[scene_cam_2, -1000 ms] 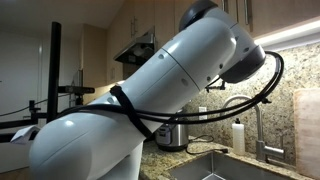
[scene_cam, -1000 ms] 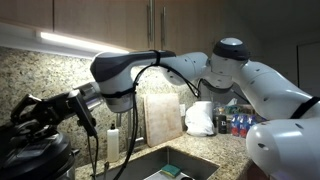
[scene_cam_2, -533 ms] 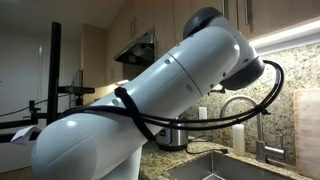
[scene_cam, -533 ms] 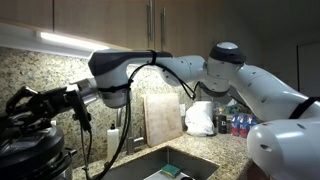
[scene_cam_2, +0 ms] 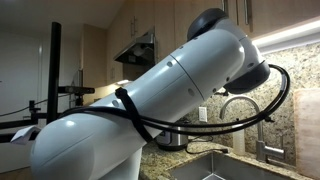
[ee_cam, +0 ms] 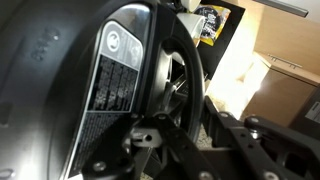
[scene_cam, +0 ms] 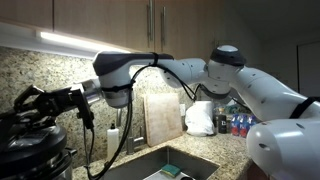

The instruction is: Pick up the lid from the cooker and put it on the counter

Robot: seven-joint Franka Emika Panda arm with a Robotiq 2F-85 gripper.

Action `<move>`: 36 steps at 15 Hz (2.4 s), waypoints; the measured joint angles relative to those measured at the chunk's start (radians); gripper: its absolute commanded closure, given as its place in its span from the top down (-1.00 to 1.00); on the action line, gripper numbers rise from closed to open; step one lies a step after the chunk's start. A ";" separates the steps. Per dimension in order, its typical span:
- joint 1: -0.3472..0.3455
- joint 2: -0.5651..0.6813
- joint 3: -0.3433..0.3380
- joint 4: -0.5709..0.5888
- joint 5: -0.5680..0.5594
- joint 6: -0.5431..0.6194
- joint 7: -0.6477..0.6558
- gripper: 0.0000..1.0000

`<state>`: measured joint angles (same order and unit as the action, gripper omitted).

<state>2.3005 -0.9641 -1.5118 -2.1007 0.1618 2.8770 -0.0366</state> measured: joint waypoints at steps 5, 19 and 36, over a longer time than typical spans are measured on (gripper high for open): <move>0.008 0.000 -0.004 0.060 0.004 -0.147 0.003 -0.81; 0.027 -0.003 -0.027 0.147 0.023 -0.237 0.032 -0.83; -0.413 0.214 0.223 -0.215 0.191 -0.016 0.223 -0.83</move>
<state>1.8879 -0.7502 -1.2889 -2.3156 0.3525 2.8608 0.1863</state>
